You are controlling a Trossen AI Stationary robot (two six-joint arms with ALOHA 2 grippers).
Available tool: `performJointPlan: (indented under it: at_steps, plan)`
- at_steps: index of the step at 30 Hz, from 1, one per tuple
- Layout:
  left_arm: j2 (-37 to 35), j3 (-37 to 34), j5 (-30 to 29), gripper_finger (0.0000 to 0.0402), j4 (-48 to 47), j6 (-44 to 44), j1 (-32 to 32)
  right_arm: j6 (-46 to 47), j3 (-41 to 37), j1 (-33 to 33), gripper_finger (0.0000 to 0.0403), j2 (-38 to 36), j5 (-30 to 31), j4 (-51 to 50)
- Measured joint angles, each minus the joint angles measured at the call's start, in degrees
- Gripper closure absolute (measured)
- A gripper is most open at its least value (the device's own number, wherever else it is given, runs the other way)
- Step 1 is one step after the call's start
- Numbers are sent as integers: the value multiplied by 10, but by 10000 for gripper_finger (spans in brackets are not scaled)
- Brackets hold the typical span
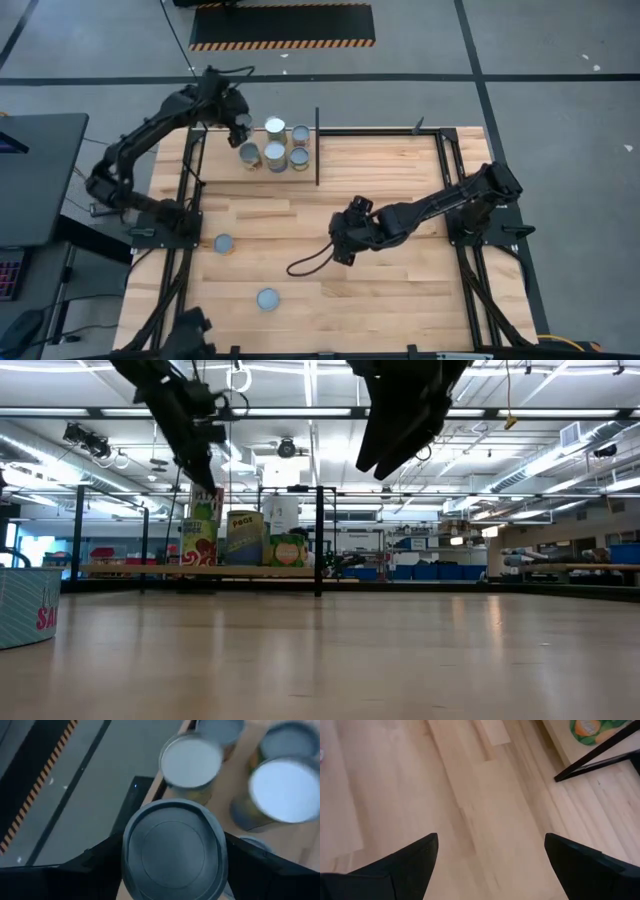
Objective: Pick and place cans onto a shelf
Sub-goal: Put the canned mixed fruits on the shelf
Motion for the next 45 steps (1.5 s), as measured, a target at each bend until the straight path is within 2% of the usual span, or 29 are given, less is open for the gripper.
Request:
performJointPlan:
  at_steps: [7, 20, 25, 30, 35, 45]
  plan:
    - [69, -1, -28, 118, 16, 52, 23, -13, 0, -12, 29, 0, -7, 0]
    - [124, 0, 74, 118, 32, 95, 51, -24, 0, -20, 29, 0, -26, 0]
    - [142, 0, 85, 118, 41, 119, 45, -23, 0, -20, 29, 0, -26, 0]
    - [147, 0, 88, 117, 42, 127, 42, -23, 0, -20, 29, 0, -26, 0]
    - [147, 0, 85, 94, 41, 107, 33, -22, 0, -26, 29, 0, -26, 0]
    - [146, 0, 43, 83, 37, 94, 13, -25, 0, -31, 29, 0, -26, 0]
